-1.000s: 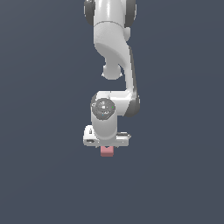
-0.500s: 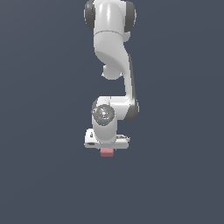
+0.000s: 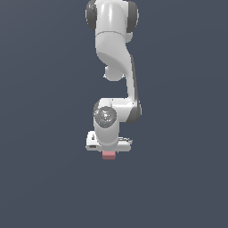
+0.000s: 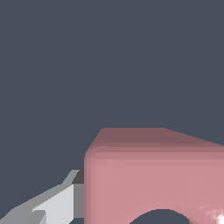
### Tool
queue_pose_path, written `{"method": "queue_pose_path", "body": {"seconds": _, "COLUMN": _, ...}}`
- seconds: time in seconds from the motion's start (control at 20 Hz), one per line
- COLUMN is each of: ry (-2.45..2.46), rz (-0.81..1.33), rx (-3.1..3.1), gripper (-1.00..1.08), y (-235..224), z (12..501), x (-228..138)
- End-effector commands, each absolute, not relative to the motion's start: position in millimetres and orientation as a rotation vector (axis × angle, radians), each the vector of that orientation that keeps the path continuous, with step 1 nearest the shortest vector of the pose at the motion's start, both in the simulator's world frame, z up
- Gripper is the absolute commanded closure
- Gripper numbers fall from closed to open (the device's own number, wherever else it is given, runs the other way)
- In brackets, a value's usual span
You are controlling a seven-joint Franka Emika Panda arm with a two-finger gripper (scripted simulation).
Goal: Pick up the object and move it to a goal position.
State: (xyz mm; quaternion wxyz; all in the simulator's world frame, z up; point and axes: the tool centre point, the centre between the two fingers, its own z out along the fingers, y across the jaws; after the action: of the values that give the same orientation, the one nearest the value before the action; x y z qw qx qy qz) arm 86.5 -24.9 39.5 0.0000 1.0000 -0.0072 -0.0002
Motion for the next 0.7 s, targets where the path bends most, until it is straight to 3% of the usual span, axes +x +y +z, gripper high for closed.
{"method": "queue_pose_path", "body": {"seconds": 0.0, "ry": -0.023, "rz": 0.0, "rx": 3.141, "gripper": 1.08, "y": -25, "z": 40, "x": 86}}
{"method": "queue_pose_path", "body": {"seconds": 0.65, "ry": -0.023, "rz": 0.0, "rx": 3.141, "gripper": 1.08, "y": -31, "z": 61, "x": 64}}
